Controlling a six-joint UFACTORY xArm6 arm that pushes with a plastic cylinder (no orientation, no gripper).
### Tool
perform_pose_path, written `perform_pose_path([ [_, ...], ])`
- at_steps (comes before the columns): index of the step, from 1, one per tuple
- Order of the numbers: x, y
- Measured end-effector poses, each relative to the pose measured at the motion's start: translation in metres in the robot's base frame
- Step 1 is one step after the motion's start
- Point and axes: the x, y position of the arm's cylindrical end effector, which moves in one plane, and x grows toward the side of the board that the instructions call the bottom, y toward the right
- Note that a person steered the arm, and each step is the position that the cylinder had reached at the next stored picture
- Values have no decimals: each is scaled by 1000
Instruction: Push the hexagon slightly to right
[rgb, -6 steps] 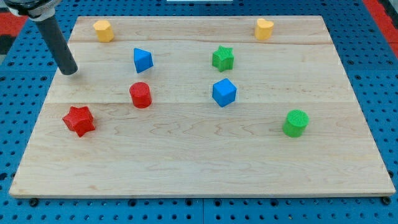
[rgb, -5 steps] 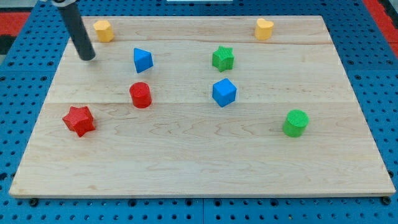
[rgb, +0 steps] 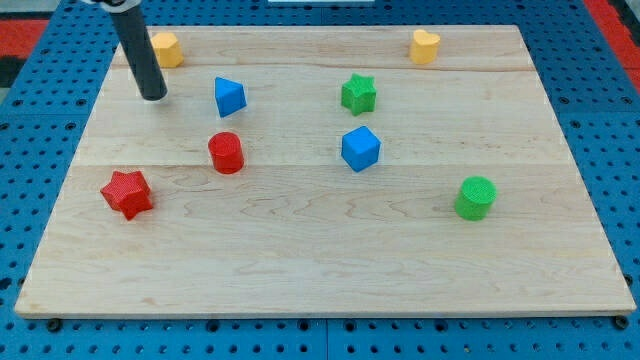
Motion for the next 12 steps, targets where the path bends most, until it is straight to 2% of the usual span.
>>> perform_pose_path([
  [2, 1, -32],
  [3, -6, -83],
  [5, -65, -84],
  [6, -80, -72],
  [8, -91, 32],
  [9, -96, 55],
  [10, -126, 37],
  [11, -141, 62],
  [12, -126, 137],
])
